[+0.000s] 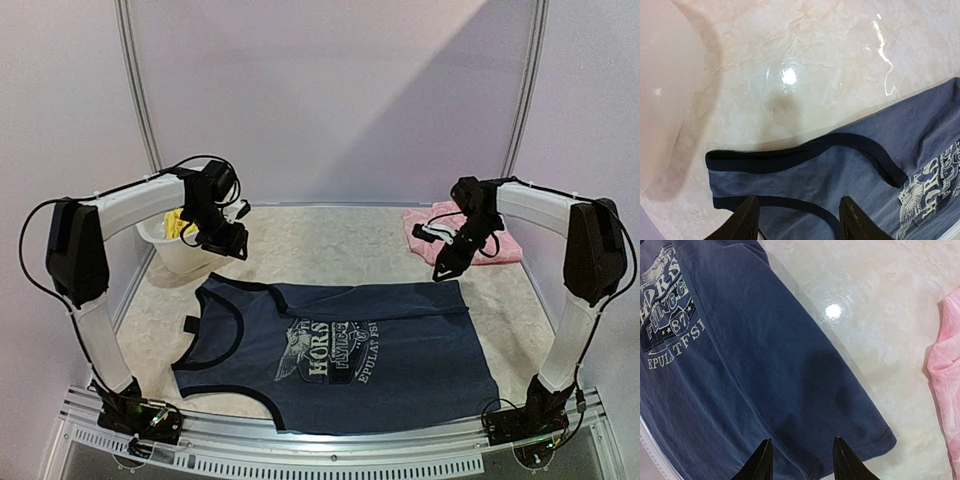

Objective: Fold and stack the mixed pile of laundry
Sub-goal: Fold the flattened tank top at the center of the board.

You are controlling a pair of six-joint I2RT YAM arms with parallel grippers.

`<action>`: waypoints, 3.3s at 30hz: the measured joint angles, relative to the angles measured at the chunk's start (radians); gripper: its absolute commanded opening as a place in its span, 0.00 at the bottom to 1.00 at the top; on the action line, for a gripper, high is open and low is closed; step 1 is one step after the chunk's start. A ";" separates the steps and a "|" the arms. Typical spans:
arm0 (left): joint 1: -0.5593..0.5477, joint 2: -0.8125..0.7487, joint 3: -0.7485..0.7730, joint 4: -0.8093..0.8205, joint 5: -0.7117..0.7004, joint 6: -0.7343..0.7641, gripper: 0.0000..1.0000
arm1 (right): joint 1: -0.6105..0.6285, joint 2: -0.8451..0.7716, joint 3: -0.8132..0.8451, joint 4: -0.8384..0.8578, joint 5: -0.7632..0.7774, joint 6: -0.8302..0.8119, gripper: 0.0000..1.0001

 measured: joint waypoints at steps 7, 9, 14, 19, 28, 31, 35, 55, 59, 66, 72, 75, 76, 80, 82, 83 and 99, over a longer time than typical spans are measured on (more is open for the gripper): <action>-0.026 0.037 0.008 0.000 0.045 0.077 0.57 | 0.033 0.035 -0.013 0.018 0.013 -0.017 0.43; -0.039 0.037 0.005 0.005 0.068 0.104 0.58 | 0.032 0.027 -0.043 0.026 0.027 -0.045 0.44; -0.122 0.036 0.002 0.012 0.123 0.199 0.59 | 0.031 -0.023 -0.160 0.019 0.089 -0.145 0.47; -0.208 0.035 0.004 0.008 0.212 0.311 0.60 | 0.019 -0.052 -0.186 -0.010 0.124 -0.245 0.48; -0.262 0.090 0.085 -0.018 0.190 0.436 0.62 | 0.013 -0.064 -0.235 -0.004 0.202 -0.321 0.43; -0.296 0.103 0.079 -0.023 0.164 0.473 0.62 | 0.013 -0.064 -0.242 0.010 0.224 -0.325 0.37; -0.317 0.106 0.053 -0.030 0.131 0.518 0.61 | 0.013 -0.063 -0.246 0.036 0.249 -0.326 0.26; -0.351 0.220 0.042 -0.040 -0.018 0.592 0.41 | 0.013 -0.039 -0.246 0.052 0.272 -0.315 0.12; -0.352 0.238 0.042 -0.041 -0.014 0.597 0.32 | 0.013 -0.039 -0.246 0.052 0.272 -0.312 0.11; -0.353 0.290 0.057 -0.049 -0.001 0.595 0.12 | 0.013 -0.039 -0.246 0.051 0.272 -0.302 0.02; -0.353 0.281 0.077 -0.059 -0.002 0.587 0.00 | 0.013 -0.040 -0.246 0.048 0.273 -0.294 0.00; -0.353 0.254 0.076 -0.067 -0.009 0.580 0.00 | 0.013 -0.047 -0.246 0.041 0.274 -0.293 0.00; -0.353 0.235 0.076 -0.068 -0.011 0.579 0.00 | 0.013 -0.053 -0.246 0.035 0.274 -0.293 0.00; -0.353 0.172 0.076 -0.068 -0.015 0.574 0.00 | 0.013 -0.086 -0.246 0.017 0.277 -0.293 0.00; -0.353 0.150 0.076 -0.071 -0.014 0.569 0.00 | 0.013 -0.114 -0.246 0.005 0.277 -0.294 0.00; -0.353 0.142 0.076 -0.073 -0.014 0.566 0.00 | 0.013 -0.129 -0.246 -0.001 0.278 -0.295 0.00; -0.369 0.125 0.002 -0.109 0.066 0.510 0.00 | 0.013 -0.188 -0.344 -0.039 0.298 -0.298 0.00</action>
